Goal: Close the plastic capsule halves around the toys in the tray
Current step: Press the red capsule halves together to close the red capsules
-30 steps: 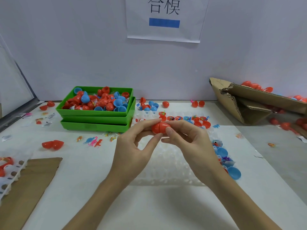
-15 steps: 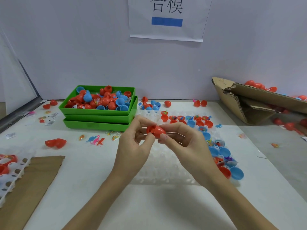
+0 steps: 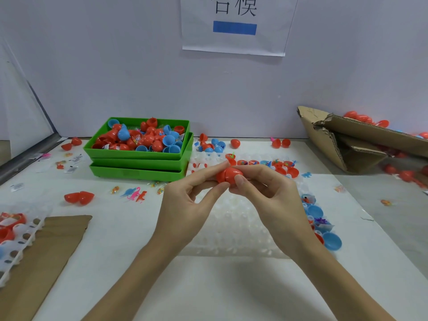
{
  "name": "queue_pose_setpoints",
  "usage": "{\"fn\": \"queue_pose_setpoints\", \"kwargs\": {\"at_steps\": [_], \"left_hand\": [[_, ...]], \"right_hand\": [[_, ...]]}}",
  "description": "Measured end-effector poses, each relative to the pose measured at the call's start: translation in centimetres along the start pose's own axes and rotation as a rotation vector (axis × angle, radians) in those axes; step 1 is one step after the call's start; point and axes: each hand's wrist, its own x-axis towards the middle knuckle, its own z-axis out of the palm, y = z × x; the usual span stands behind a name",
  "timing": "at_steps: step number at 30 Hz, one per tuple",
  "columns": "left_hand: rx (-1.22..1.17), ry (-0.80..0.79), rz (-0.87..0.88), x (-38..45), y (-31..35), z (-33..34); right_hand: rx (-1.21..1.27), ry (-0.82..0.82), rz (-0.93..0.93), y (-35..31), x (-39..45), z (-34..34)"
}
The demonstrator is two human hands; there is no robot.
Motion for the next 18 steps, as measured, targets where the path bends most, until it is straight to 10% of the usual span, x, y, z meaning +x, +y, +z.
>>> {"fn": "queue_pose_setpoints", "kwargs": {"at_steps": [18], "left_hand": [[0.176,0.122,0.094,-0.21,-0.12,-0.12]], "right_hand": [[-0.31,0.03,-0.198,0.95,-0.41,0.01]]}}
